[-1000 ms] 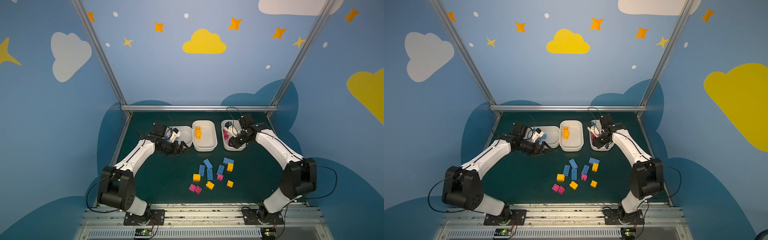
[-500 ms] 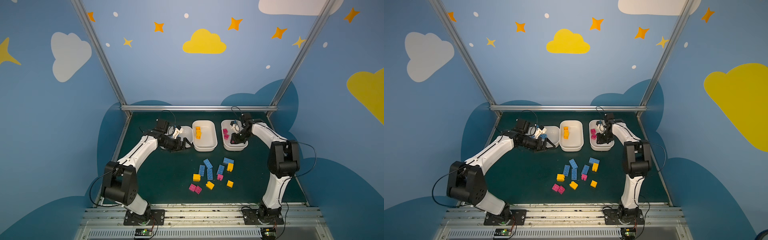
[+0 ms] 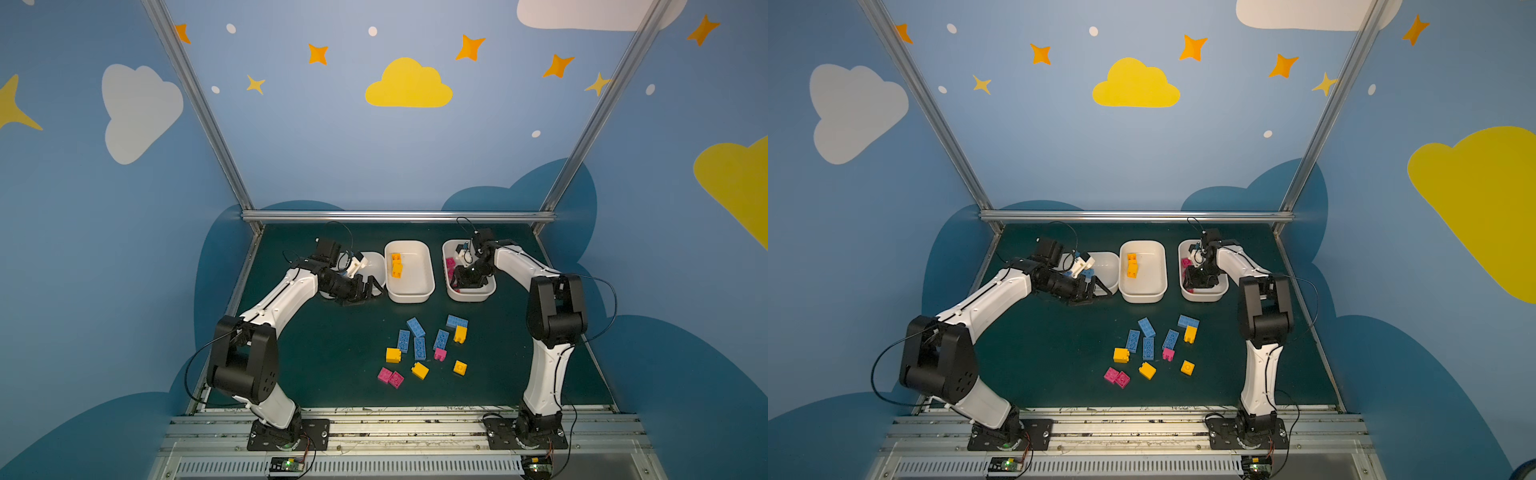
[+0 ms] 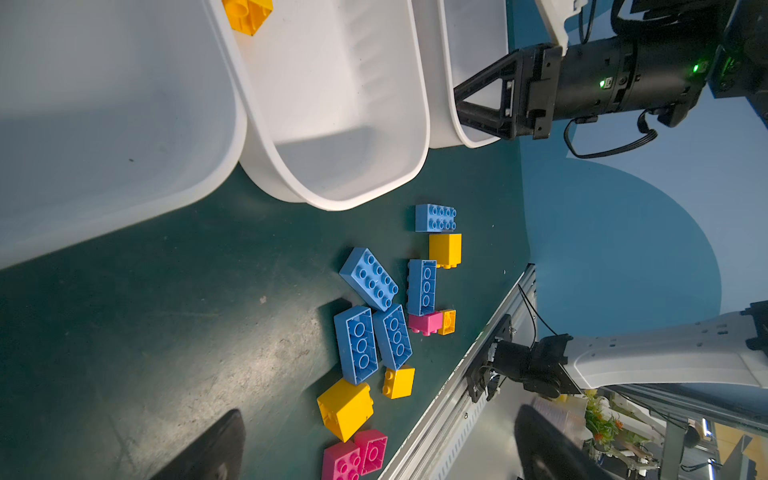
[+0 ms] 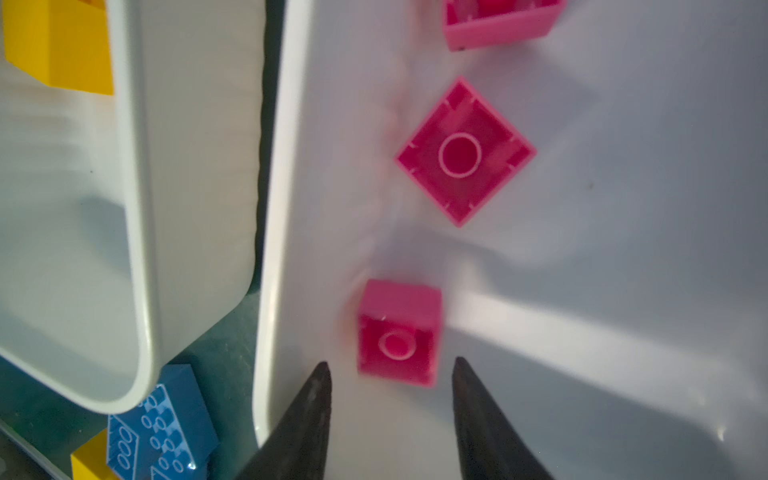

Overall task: Sort the legos into containers by color
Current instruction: 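Carry the pink brick into the farthest bin and open the right gripper, then return the right gripper to the pile and grasp a yellow brick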

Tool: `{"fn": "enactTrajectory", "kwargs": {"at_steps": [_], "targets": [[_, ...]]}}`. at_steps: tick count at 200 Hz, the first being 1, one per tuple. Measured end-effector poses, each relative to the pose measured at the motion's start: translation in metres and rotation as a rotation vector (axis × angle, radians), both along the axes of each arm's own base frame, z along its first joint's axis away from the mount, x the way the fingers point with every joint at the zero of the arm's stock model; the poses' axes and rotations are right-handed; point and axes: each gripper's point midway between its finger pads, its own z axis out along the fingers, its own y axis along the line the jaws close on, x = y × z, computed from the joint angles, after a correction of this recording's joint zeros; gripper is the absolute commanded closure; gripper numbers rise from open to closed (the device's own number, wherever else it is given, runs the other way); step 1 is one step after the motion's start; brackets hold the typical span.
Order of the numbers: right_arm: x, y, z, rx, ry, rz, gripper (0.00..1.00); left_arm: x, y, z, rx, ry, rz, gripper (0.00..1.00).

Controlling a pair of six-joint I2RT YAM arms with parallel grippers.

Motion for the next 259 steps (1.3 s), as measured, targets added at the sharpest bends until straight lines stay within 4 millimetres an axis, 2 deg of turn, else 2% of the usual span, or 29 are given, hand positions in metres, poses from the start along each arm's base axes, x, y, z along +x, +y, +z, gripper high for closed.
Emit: {"fn": "enactTrajectory", "kwargs": {"at_steps": [28, 62, 85, 106, 127, 153, 179, 213, 234, 259], "targets": [[-0.004, 0.001, 0.015, 0.016, -0.032, 0.01, 0.46, 0.002, 0.0, 0.003, -0.001, -0.011, -0.003, 0.01], [-0.021, 0.004, 0.066, 0.057, -0.131, 0.044, 0.45, -0.002, 0.001, 0.001, 0.011, -0.003, -0.011, 0.0], [-0.046, 0.022, 0.103, 0.102, -0.214, 0.129, 0.43, -0.005, 0.003, -0.001, 0.024, 0.004, -0.018, 0.0], [-0.082, 0.053, 0.118, 0.128, -0.264, 0.274, 0.42, -0.006, 0.006, -0.003, 0.035, 0.01, -0.019, 0.0], [-0.126, 0.086, 0.113, 0.148, -0.293, 0.452, 0.39, -0.007, 0.01, -0.001, 0.04, 0.004, -0.014, 0.0], [-0.187, 0.123, 0.095, 0.189, -0.341, 0.716, 0.35, -0.006, 0.017, 0.003, 0.04, -0.008, -0.001, 0.0], [-0.225, 0.149, 0.079, 0.215, -0.388, 0.913, 0.35, -0.007, 0.022, 0.006, 0.036, -0.016, 0.016, 0.0], [-0.243, 0.183, 0.066, 0.187, -0.427, 1.074, 0.35, -0.013, 0.03, 0.005, 0.036, -0.011, 0.035, 0.0], [-0.241, 0.201, 0.051, 0.151, -0.426, 1.133, 0.37, -0.016, 0.033, 0.003, 0.037, -0.004, 0.044, 0.0], [-0.237, 0.212, 0.03, 0.096, -0.412, 1.183, 0.38, -0.018, 0.037, 0.003, 0.037, -0.004, 0.054, 0.0]]}}
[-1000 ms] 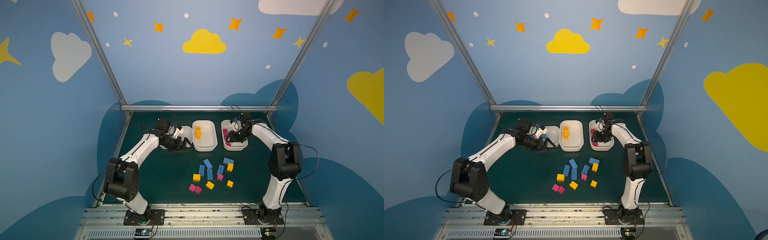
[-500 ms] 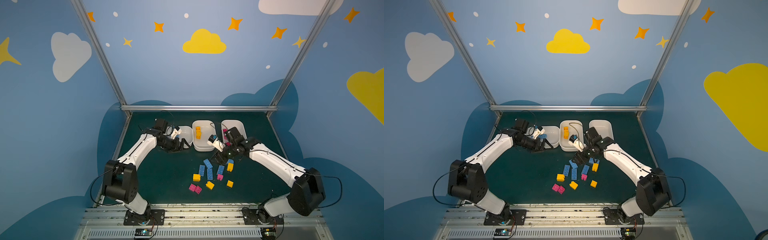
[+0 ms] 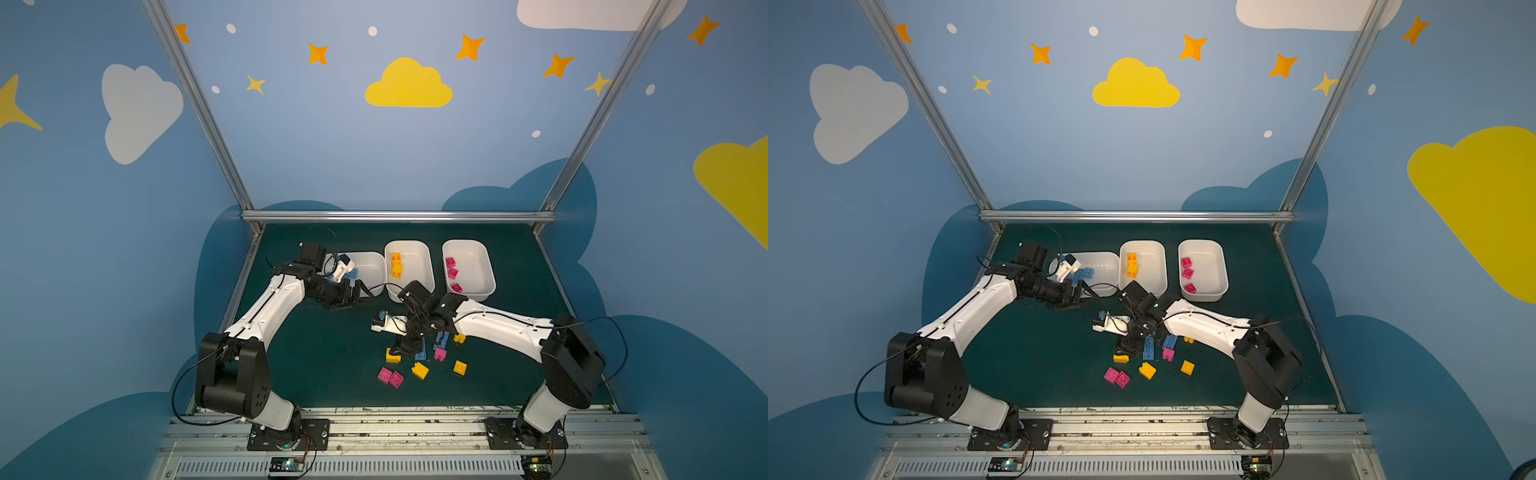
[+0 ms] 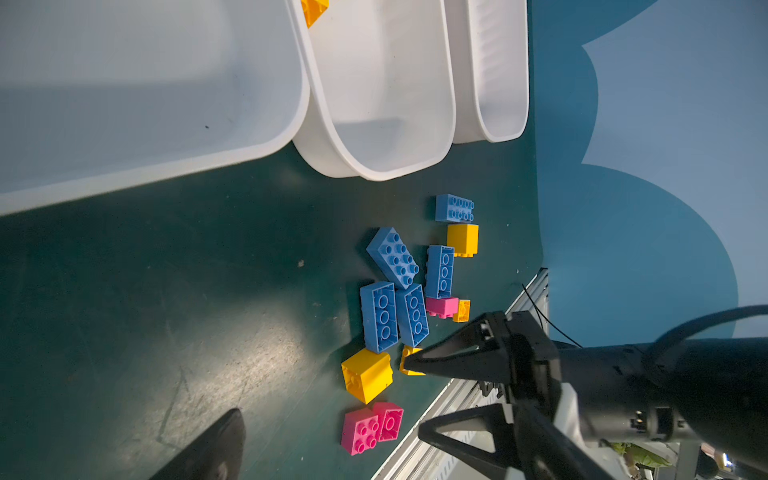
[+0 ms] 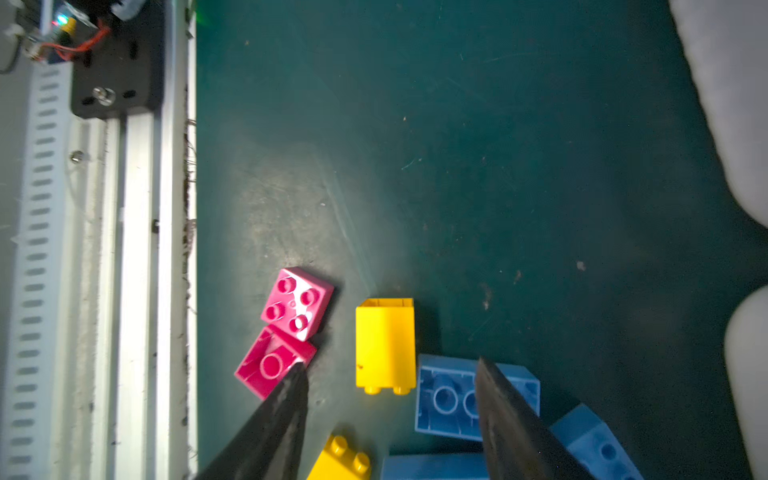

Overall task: Sort the legos into containers by color
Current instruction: 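Return the right gripper to the pile and grasp a yellow brick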

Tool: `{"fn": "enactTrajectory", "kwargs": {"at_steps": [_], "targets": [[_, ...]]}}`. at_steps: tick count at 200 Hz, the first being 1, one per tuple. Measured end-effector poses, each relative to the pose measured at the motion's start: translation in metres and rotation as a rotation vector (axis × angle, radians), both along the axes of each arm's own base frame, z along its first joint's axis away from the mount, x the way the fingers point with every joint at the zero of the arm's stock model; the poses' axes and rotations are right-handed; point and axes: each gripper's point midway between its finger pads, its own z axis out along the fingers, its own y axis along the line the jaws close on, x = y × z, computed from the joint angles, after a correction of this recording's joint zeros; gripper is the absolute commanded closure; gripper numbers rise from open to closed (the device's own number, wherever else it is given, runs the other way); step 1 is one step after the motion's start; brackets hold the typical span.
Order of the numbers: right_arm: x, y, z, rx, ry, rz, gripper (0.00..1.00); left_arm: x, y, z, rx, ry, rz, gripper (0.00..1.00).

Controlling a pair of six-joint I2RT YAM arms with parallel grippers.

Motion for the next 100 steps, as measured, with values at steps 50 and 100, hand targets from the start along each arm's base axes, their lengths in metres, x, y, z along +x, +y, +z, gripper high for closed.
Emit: {"fn": "enactTrajectory", "kwargs": {"at_steps": [50, 100], "targets": [[0.001, 0.004, -0.032, -0.084, -0.015, 0.035, 0.39, -0.003, 0.004, 0.0, -0.006, 0.001, 0.018, 0.0], [-0.002, -0.002, -0.059, -0.181, -0.033, 0.048, 0.45, -0.004, 0.004, -0.004, -0.009, 0.015, 0.032, 0.01]]}}
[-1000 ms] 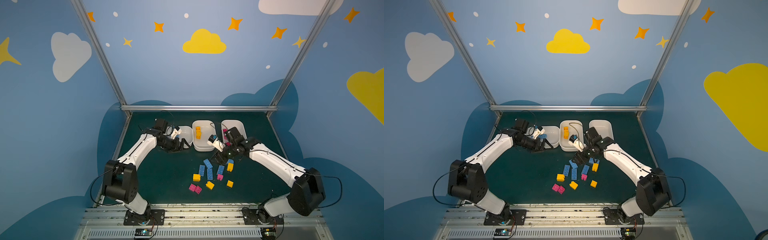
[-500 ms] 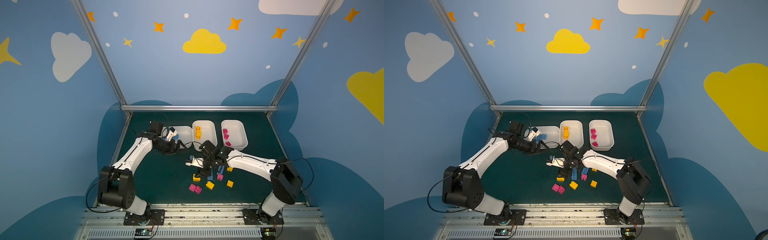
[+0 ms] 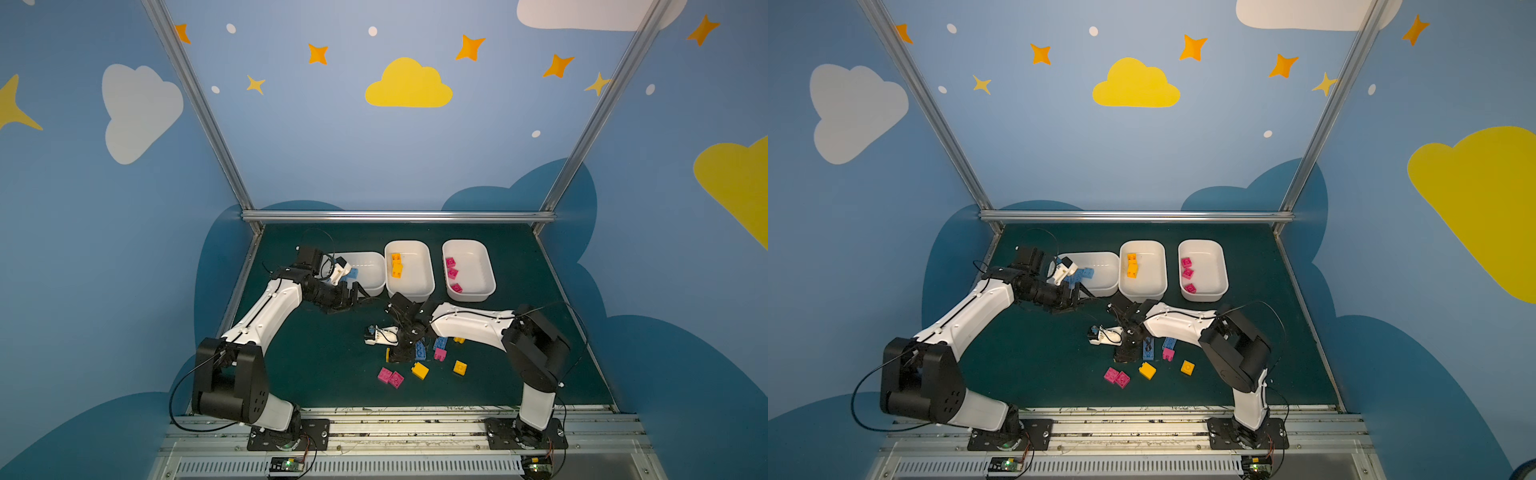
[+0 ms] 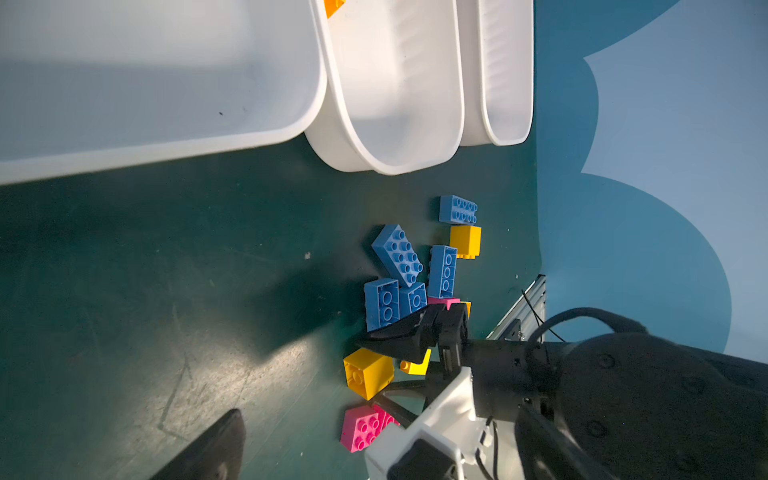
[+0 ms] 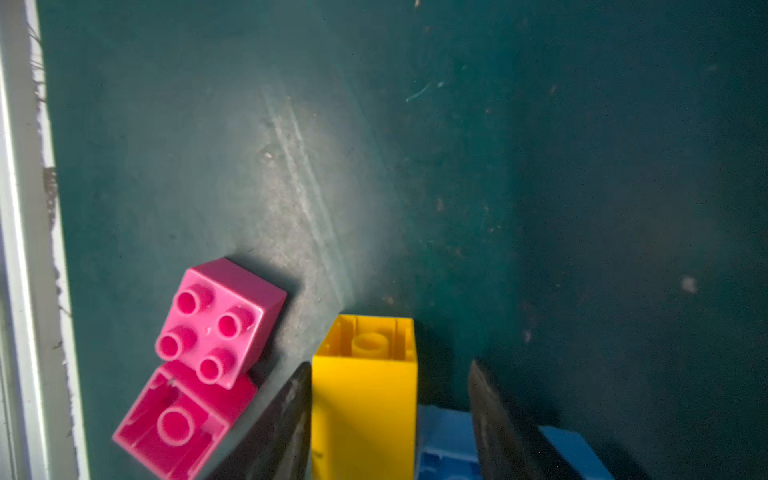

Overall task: Sort the legos into containers by color
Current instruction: 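Return the right gripper to the pile and grasp a yellow brick, then carry the yellow brick into the middle bin and open the right gripper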

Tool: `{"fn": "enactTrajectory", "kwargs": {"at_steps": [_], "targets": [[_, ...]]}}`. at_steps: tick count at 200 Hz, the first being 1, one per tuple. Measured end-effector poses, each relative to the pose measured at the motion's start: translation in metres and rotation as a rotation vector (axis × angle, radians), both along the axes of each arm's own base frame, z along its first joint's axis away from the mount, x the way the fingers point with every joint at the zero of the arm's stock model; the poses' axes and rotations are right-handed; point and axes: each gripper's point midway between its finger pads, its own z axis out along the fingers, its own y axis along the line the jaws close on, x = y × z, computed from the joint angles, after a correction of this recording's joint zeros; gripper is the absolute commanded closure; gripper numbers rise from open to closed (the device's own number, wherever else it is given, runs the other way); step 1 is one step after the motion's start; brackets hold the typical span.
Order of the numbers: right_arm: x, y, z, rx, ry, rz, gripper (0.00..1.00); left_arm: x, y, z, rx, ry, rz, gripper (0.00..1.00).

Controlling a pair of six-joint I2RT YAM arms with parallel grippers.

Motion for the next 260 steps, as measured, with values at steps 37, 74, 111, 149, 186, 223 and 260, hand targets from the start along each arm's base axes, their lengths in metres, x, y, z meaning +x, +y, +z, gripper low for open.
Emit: {"fn": "enactTrajectory", "kwargs": {"at_steps": [37, 74, 111, 149, 186, 223, 260], "targets": [[0.0, -0.003, -0.004, -0.03, -0.016, -0.005, 0.68, 0.001, 0.0, 0.0, -0.002, 0.0, 0.004, 0.0], [0.004, -0.003, 0.003, -0.024, -0.009, -0.049, 0.74, 0.001, 0.0, 0.0, -0.002, 0.002, 0.005, 0.01], [0.021, -0.012, 0.044, 0.051, 0.0, -0.167, 0.75, 0.0, -0.001, 0.001, -0.006, 0.005, 0.006, 0.01], [0.087, -0.03, 0.1, 0.179, -0.013, -0.4, 0.75, 0.002, -0.002, 0.003, -0.019, 0.005, 0.014, 0.01], [0.161, -0.056, 0.134, 0.25, -0.021, -0.645, 0.74, 0.009, -0.004, 0.009, -0.033, -0.011, 0.025, 0.01], [0.226, -0.065, 0.136, 0.263, -0.012, -0.853, 0.75, 0.017, -0.007, 0.017, -0.044, -0.031, 0.028, 0.01], [0.275, -0.061, 0.108, 0.214, 0.005, -1.03, 0.76, 0.019, -0.009, 0.018, -0.048, -0.035, 0.024, 0.01]]}}
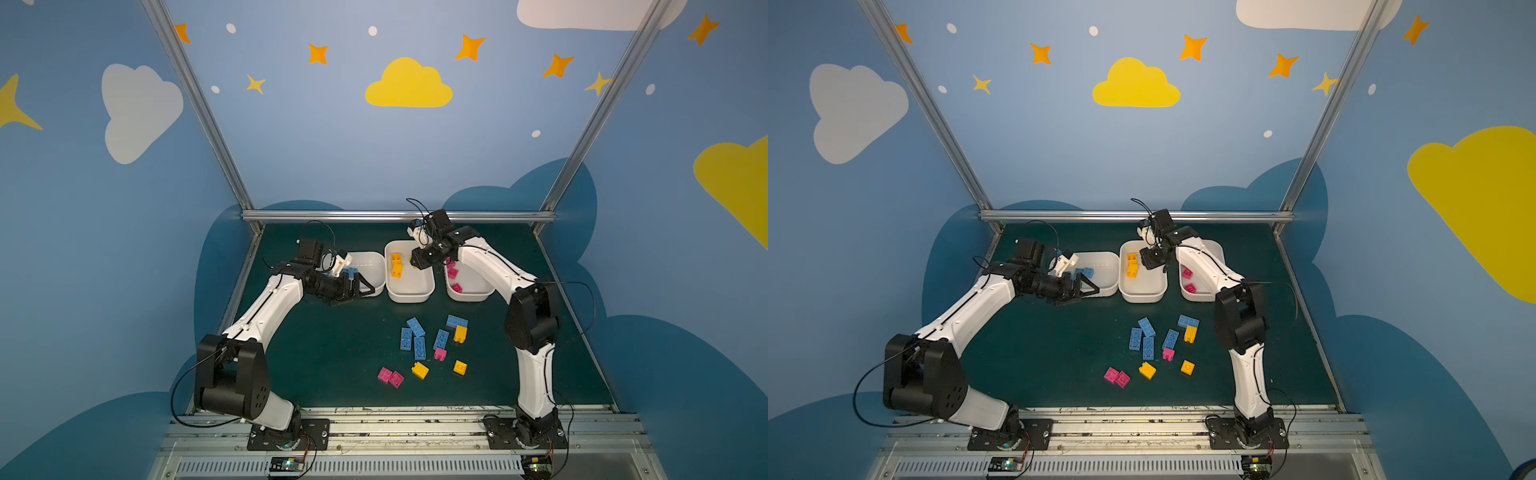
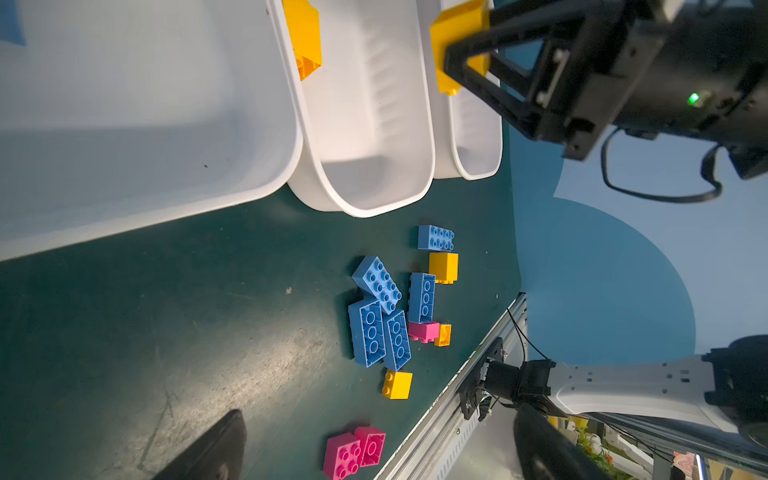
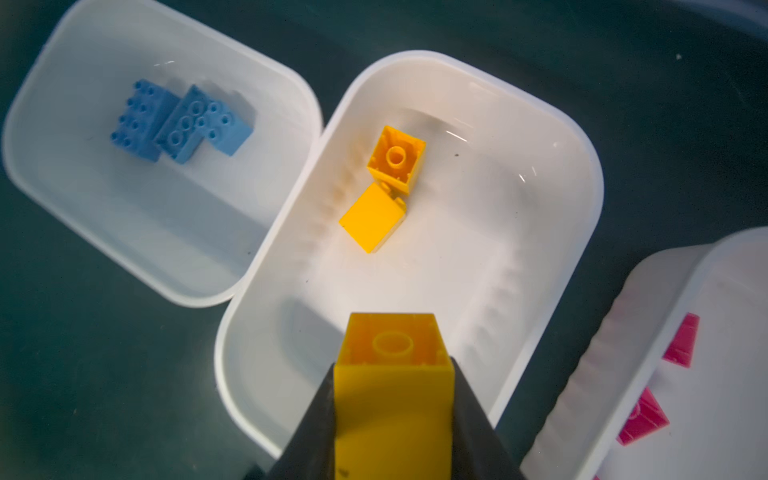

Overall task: Sort the legos into containers by color
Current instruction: 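Carry the yellow brick into the middle bin and open the right gripper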

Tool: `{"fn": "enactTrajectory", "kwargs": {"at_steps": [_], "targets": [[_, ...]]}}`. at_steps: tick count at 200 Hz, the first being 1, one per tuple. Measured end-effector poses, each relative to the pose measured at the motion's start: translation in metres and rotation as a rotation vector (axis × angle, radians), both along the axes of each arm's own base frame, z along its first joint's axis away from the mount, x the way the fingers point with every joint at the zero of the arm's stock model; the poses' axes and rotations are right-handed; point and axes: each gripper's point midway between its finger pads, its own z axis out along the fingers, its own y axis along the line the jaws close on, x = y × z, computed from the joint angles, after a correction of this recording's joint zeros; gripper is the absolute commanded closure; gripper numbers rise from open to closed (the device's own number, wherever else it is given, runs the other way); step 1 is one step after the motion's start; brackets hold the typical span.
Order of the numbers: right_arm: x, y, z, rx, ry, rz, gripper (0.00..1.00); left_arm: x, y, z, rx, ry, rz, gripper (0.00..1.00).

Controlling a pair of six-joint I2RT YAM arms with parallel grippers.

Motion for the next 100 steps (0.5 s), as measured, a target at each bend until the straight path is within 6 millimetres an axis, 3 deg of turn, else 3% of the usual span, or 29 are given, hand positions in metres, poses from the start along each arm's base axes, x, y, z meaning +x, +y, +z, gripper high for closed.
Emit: {"fn": "enactTrajectory", "kwargs": {"at_steps": [51, 100], "targets": [[0.034, 0.011, -0.038, -0.023, 0.035, -0.096, 0.74, 0.0, -0.001, -0.002, 0.001, 0.004, -0.003, 0.01], [0.048, 0.017, -0.062, -0.018, 0.026, -0.115, 0.7, 0.001, -0.002, -0.008, 0.004, 0.025, -0.004, 0.01]]}}
